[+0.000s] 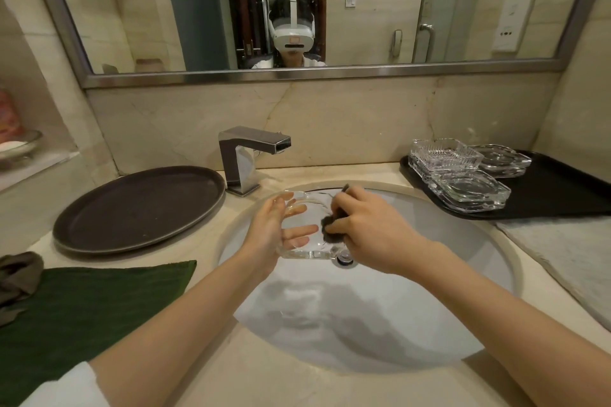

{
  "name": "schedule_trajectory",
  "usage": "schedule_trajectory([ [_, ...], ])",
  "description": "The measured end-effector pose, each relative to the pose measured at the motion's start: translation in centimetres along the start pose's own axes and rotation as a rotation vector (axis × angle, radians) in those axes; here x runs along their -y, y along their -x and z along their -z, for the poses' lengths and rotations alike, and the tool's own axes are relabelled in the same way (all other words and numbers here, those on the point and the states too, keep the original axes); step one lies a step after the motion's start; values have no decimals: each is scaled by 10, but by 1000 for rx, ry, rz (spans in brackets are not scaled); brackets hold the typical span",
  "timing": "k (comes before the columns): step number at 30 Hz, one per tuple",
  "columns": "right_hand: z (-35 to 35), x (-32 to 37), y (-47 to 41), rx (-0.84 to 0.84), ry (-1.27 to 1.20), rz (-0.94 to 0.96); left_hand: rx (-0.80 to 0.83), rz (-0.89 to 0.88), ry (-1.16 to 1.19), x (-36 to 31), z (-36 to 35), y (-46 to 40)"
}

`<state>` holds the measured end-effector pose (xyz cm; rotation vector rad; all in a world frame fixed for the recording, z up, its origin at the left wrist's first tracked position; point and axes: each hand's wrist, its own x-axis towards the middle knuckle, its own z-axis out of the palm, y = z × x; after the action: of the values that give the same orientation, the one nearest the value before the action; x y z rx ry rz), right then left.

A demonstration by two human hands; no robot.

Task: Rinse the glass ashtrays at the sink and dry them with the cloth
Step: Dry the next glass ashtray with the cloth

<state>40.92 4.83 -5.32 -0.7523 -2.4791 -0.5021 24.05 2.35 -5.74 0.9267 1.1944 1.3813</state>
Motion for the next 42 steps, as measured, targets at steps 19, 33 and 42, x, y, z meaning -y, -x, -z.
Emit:
schedule_trajectory([
  [19,2,25,-9,-161,-804,-1004,19,105,-282,2,-11,12],
  [33,1,50,1,-223,-257,-57,375,251,585,-6,-2,18],
  [42,-4,21,-9,-309,-218,-486,446,256,553,2,-13,21],
])
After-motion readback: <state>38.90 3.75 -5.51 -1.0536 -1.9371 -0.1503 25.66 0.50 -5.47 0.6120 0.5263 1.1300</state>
